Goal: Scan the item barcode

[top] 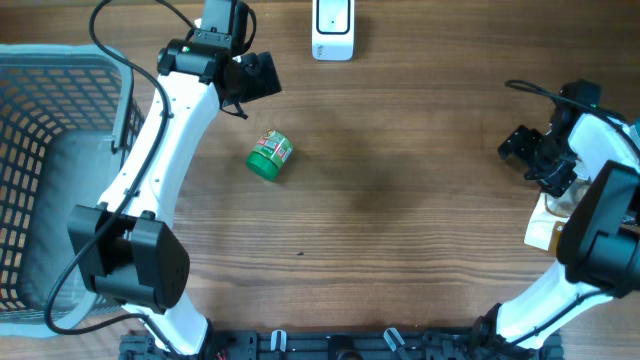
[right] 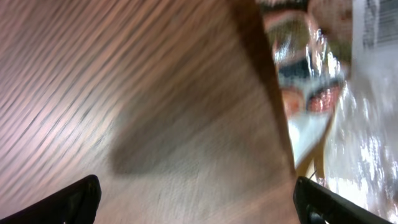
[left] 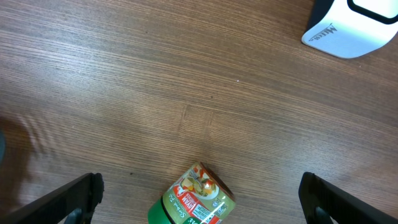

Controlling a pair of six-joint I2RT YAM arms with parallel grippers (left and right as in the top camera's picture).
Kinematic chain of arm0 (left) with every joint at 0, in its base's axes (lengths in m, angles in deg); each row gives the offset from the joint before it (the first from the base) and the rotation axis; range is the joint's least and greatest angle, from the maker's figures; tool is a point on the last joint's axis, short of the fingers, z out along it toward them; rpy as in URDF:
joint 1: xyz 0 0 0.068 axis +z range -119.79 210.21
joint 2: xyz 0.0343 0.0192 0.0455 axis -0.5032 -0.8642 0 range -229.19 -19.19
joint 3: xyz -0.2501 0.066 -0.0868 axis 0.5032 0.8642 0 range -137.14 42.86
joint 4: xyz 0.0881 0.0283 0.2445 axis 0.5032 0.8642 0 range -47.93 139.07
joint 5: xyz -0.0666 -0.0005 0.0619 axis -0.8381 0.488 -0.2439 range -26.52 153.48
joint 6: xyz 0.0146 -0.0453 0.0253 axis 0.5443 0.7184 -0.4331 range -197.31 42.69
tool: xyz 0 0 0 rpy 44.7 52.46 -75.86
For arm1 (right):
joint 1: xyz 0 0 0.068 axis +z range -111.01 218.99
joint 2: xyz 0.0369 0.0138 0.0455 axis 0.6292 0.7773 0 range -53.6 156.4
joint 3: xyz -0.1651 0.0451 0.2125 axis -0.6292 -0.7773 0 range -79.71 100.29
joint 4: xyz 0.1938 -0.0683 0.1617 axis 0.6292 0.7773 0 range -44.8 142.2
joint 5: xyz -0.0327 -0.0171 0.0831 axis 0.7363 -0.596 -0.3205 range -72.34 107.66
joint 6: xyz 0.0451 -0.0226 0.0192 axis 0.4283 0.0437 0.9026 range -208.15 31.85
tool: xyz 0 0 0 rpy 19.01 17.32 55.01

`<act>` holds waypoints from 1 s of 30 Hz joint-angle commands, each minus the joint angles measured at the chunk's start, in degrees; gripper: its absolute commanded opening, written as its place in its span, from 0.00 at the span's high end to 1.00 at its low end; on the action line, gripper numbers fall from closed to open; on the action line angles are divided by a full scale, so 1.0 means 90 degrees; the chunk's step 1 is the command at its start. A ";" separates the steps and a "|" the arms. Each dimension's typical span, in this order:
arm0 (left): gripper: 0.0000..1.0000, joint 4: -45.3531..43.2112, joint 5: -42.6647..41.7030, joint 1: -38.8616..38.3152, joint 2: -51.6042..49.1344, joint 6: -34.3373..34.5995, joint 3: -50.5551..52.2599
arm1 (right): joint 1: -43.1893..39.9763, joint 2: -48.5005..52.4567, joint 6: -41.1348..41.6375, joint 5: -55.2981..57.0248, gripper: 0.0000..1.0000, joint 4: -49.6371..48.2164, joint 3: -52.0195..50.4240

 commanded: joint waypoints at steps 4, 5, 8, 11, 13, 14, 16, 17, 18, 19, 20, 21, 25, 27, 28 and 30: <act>0.00 0.0002 0.0090 -0.0007 0.0141 0.0012 -0.0058 | 0.0032 -0.1081 0.0231 -0.0180 0.32 0.1115 0.0005; 0.00 0.0000 0.0090 -0.0005 0.0141 0.0012 -0.0058 | 0.0032 -0.1129 0.0379 -0.0136 0.46 0.1275 0.0005; 0.00 0.0002 0.0090 -0.0005 0.0141 0.0012 -0.0058 | 0.0029 -0.1175 0.1066 0.0228 0.82 0.1763 -0.0041; 0.00 0.0002 0.0090 -0.0007 0.0141 0.0012 -0.0058 | 0.0078 -0.1175 0.1173 0.0019 0.95 0.1778 -0.0219; 0.00 0.0002 0.0090 -0.0007 0.0141 0.0012 -0.0058 | 0.0245 -0.1175 0.0855 -0.0163 0.95 0.1710 -0.0294; 0.00 0.0002 0.0090 -0.0007 0.0141 0.0012 -0.0058 | 0.0364 -0.1175 0.0733 -0.0182 0.95 0.1668 -0.0296; 0.00 0.0007 0.0090 -0.0007 0.0141 0.0010 -0.0058 | 0.0631 -0.1234 0.0663 -0.0233 0.95 0.1571 -0.0296; 0.00 0.0029 0.0090 -0.0007 0.0143 0.0012 -0.0058 | 0.0780 -0.1285 0.0656 -0.0311 0.96 0.1511 -0.0296; 0.00 0.0066 0.0090 -0.0007 0.0143 0.0012 -0.0058 | 0.0901 -0.1336 0.0636 -0.0389 0.95 0.1462 -0.0296; 0.00 0.0109 0.0090 -0.0007 0.0143 0.0012 -0.0058 | 0.1061 -0.1413 0.0614 -0.0525 0.95 0.1409 -0.0296; 0.00 0.0153 0.0090 -0.0007 0.0143 0.0012 -0.0058 | 0.1222 -0.1489 0.0617 -0.0661 0.95 0.1360 -0.0296; 0.00 0.0192 0.0090 -0.0007 0.0153 0.0012 -0.0058 | 0.1384 -0.1569 0.0612 -0.0828 0.94 0.1309 -0.0296; 0.00 0.0236 0.0117 -0.0019 0.0267 -0.0146 -0.0058 | 0.2130 -0.1821 0.0500 -0.1260 0.46 0.1095 -0.0296; 0.00 0.0253 0.0121 -0.0032 0.0420 -0.0180 -0.0058 | 0.2523 -0.1851 0.0352 -0.1253 0.22 0.0991 -0.0296; 0.00 0.0253 0.0121 -0.0051 0.0571 -0.0180 -0.0058 | 0.2754 -0.1848 0.0148 -0.1192 0.00 0.0911 -0.0296; 0.00 0.0231 0.0177 -0.0095 0.0877 -0.0182 -0.0058 | 0.3072 -0.1846 -0.0168 -0.0865 0.00 0.0704 -0.0299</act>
